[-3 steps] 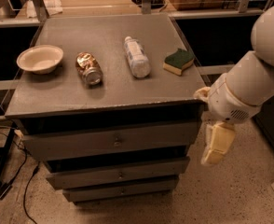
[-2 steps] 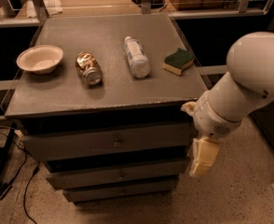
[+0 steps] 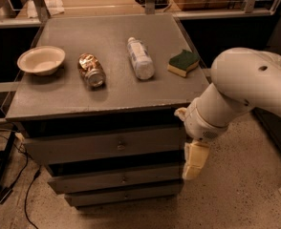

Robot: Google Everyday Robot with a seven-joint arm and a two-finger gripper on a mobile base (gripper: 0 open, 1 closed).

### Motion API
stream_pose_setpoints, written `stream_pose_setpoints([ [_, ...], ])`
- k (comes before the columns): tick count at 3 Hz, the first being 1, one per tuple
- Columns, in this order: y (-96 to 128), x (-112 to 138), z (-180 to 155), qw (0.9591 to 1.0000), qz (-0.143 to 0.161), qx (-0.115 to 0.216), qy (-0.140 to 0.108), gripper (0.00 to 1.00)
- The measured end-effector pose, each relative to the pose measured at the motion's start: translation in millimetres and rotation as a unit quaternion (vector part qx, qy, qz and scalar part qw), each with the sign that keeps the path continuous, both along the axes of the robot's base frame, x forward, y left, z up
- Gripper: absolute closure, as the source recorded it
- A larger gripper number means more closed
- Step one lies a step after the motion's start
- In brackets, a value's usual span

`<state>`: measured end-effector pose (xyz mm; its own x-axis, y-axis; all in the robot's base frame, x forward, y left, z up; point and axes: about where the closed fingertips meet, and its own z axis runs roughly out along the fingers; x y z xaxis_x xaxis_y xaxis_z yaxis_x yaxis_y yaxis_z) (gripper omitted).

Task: Open top drawer

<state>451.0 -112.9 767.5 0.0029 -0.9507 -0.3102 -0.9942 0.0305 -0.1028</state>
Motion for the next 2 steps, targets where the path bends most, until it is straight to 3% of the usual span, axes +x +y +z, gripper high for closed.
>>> stream_pose_setpoints([
  [2,6.6,27.3,-30.1,0.9999,0.005,-0.013,-0.004,0.00],
])
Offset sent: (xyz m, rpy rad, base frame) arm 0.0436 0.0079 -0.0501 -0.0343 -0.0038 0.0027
